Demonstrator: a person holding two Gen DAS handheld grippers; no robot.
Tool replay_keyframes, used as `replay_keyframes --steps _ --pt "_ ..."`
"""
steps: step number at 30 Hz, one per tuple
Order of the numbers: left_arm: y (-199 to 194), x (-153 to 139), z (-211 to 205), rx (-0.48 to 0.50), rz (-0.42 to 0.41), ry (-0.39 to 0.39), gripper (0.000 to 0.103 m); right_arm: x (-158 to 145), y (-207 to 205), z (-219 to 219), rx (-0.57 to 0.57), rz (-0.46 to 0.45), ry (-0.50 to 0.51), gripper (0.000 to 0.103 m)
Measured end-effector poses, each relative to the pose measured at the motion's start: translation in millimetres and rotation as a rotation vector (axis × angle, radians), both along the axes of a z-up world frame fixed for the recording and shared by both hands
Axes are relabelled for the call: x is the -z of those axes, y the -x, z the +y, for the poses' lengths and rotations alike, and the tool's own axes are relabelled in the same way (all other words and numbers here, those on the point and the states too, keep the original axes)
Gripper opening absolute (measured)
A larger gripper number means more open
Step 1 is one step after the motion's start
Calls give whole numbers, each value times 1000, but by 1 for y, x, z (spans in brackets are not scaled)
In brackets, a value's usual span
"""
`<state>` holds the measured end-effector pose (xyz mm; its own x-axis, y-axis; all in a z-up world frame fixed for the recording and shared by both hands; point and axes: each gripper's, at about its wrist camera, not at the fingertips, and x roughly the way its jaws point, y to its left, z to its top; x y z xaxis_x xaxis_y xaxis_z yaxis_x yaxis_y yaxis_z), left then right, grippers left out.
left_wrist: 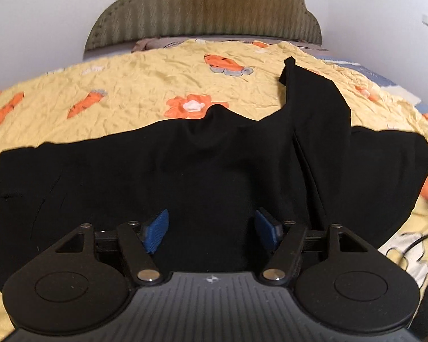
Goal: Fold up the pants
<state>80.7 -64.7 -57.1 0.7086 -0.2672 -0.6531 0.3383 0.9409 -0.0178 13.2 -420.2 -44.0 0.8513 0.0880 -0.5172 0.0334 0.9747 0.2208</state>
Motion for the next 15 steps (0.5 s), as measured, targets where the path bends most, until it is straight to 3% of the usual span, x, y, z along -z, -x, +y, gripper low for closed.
replay_keyframes --steps 2,4,7,11,15 --pt "6 4 -5 8 -34 -37 75 9 12 -60 229 -36 -186 44" --pt "10 8 -11 13 -69 -70 76 32 31 -123 453 -81 -463 47" --pt "11 11 -13 8 -96 -77 79 66 52 -180 622 -156 -746 47" --pt "9 12 -12 1 -100 -70 81 81 58 -203 693 -212 -817 46" --pt "9 12 -13 -1 -106 -74 82 79 48 -217 729 -213 -797 42"
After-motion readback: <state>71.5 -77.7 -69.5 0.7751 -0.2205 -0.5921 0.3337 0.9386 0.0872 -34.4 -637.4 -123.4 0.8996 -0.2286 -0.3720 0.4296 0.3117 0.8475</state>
